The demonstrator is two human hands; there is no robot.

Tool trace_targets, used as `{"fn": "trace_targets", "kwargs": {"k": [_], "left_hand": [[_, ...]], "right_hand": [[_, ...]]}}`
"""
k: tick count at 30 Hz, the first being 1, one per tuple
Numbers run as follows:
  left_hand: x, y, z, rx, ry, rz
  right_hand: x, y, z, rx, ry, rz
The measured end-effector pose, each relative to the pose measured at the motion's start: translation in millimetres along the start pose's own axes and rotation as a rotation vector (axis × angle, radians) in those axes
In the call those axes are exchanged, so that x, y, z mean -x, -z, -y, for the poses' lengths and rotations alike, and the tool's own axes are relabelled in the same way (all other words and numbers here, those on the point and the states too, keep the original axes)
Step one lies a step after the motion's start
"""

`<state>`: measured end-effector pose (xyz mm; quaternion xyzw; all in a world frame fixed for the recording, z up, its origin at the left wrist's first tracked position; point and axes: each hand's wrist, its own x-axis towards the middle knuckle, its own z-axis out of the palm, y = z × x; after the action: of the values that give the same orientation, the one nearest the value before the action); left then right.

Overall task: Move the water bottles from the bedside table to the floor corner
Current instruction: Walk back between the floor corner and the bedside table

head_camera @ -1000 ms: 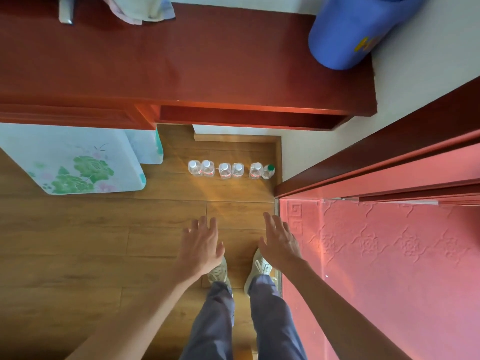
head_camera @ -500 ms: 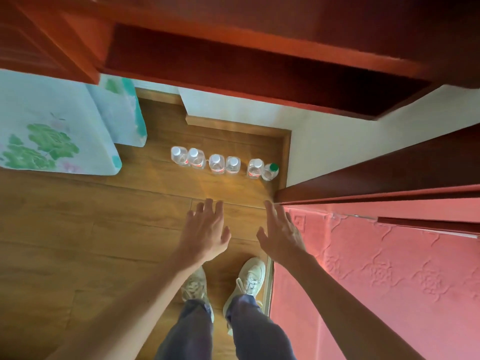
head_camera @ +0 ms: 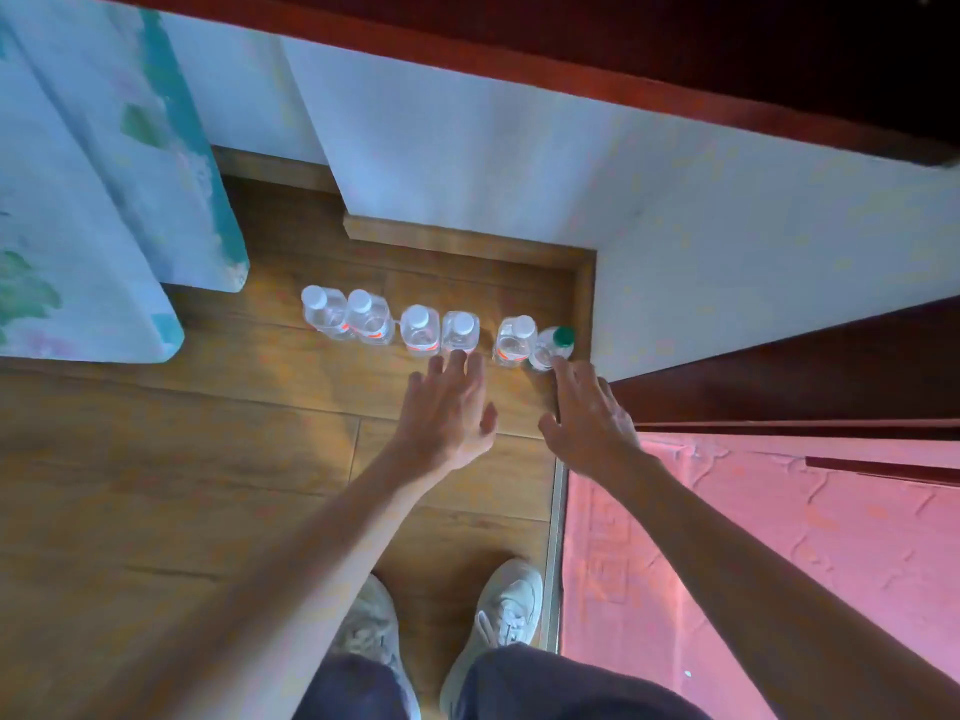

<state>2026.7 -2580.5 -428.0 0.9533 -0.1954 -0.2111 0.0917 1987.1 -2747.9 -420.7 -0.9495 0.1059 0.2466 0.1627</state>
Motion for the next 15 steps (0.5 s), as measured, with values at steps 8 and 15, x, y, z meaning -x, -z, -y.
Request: {"fn": "trace_targets", "kwargs": {"k": [8, 15], "left_hand": [[-92, -30, 20, 0.033, -0.291, -0.152], [-176, -49, 23, -0.058, -0.543, -0.072]], "right_hand": [[-89, -16, -6, 0.115, 0.010, -0.128], [-143, -22, -10, 0.307, -0.003, -0.217]]}}
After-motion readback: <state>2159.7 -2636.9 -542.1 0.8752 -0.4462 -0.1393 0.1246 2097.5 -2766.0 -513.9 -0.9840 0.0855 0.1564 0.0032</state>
